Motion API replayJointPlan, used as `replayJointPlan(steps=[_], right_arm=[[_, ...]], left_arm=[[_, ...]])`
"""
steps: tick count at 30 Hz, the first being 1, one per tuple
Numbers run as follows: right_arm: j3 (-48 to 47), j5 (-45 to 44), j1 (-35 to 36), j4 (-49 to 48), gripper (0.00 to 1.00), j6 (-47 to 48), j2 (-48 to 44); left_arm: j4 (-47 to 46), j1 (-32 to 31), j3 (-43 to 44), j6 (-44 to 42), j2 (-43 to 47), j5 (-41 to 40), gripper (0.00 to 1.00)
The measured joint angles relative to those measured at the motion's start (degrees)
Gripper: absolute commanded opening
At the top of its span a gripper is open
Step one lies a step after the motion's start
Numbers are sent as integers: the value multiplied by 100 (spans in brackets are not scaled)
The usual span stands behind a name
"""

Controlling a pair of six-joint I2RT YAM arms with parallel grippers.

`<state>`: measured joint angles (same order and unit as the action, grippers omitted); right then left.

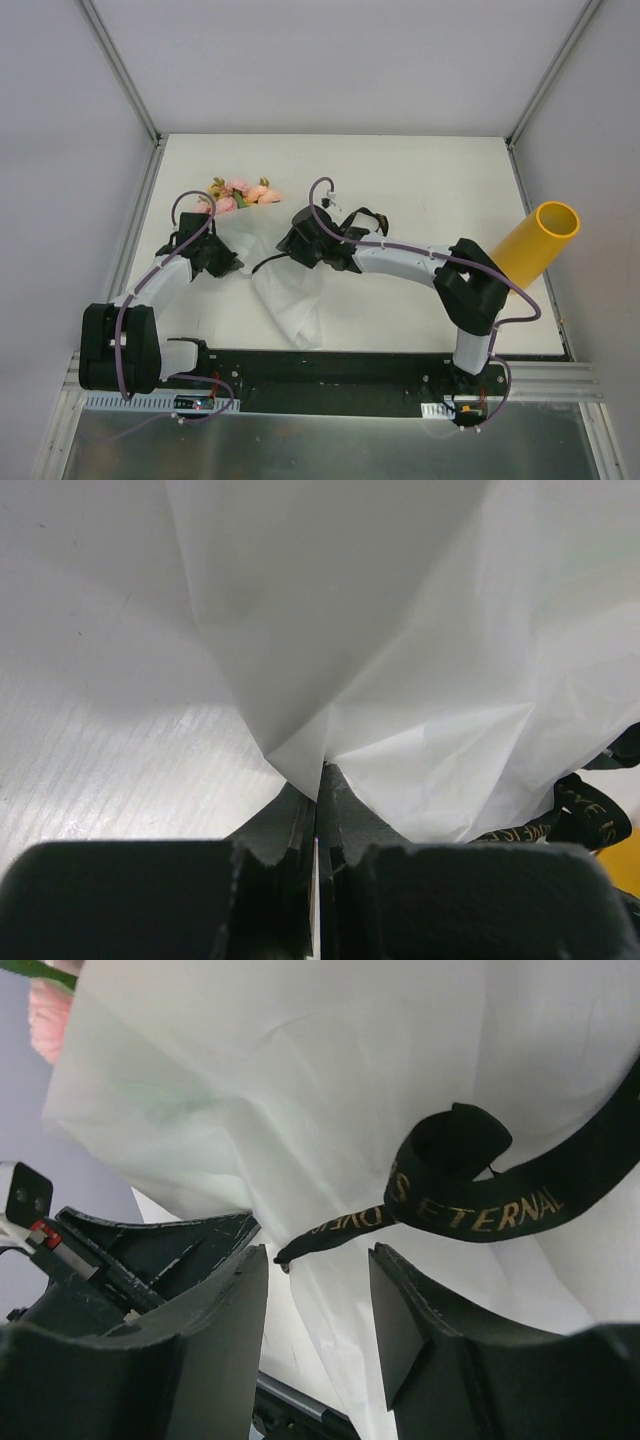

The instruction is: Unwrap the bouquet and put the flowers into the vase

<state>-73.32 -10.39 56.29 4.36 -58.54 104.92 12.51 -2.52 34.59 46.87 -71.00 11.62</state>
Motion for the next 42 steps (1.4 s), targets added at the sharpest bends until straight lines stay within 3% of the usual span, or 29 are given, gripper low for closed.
replayJointPlan(steps=[14,24,31,42], right_arm=[[-245,-442,96,616,51,-1134,435],[-422,-634,81,542,0,-962,667],[-144,-942,81,529,0,-439,-232],[442,-1362,-175,251,0,1176,-2269]], left_arm=[[0,0,-138,0,127,28,0],[2,0,-151,2,142,-13,0],[-13,-2,-153,24,39,-39,0],[33,-2,-28,-39,-223,-166,0]])
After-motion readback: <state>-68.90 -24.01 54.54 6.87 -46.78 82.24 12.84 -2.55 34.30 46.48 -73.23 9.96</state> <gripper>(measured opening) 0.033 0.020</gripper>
